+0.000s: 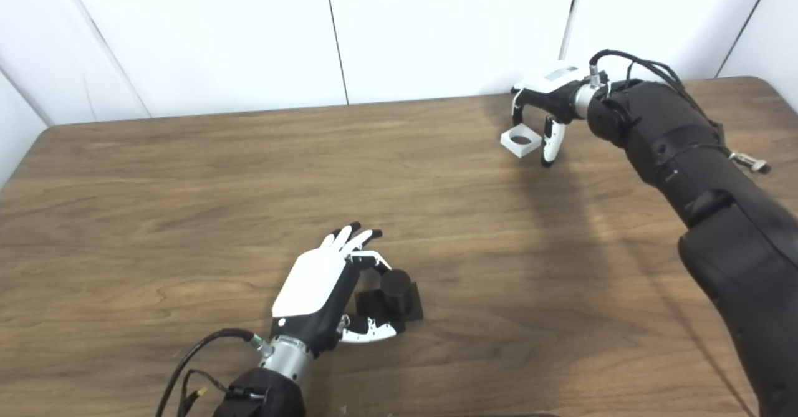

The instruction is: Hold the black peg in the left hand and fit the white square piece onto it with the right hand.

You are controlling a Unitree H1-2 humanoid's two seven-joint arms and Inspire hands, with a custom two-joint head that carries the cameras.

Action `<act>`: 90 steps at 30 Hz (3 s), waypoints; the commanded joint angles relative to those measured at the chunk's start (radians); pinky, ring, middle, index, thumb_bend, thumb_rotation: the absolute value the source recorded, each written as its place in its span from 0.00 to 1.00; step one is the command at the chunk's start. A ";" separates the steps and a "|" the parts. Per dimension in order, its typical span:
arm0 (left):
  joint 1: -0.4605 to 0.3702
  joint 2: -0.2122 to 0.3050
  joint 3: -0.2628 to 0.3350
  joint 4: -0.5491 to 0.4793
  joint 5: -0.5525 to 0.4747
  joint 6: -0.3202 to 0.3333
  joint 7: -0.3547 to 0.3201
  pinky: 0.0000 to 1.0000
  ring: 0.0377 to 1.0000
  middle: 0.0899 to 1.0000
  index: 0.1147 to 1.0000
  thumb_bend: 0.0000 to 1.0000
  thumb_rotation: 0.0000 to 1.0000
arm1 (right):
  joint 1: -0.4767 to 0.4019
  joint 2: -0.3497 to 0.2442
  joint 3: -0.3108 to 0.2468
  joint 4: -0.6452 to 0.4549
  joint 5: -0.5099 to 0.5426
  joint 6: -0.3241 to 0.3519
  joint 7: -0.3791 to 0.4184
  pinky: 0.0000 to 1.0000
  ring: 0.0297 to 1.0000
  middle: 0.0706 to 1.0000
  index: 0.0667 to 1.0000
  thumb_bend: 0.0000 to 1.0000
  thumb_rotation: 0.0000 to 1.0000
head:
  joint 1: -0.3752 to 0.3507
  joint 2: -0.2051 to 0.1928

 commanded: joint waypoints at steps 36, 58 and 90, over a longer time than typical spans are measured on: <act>0.007 -0.006 -0.011 0.071 0.019 0.022 -0.003 1.00 1.00 0.92 0.43 0.52 0.07 | -0.096 0.037 0.038 0.010 -0.020 -0.030 -0.034 1.00 1.00 0.95 0.67 0.83 0.16 | -0.004 -0.007; 0.012 -0.012 -0.010 0.066 0.023 0.024 0.004 1.00 1.00 0.92 0.43 0.52 0.07 | -0.111 0.023 0.046 0.067 -0.024 -0.039 -0.049 1.00 1.00 0.93 0.66 0.83 0.14 | 0.002 -0.005; 0.013 -0.017 -0.012 0.075 0.020 0.022 0.015 1.00 1.00 0.92 0.43 0.52 0.07 | -0.108 0.013 0.075 0.076 -0.045 -0.059 -0.093 1.00 1.00 0.89 0.45 0.53 0.14 | 0.001 -0.008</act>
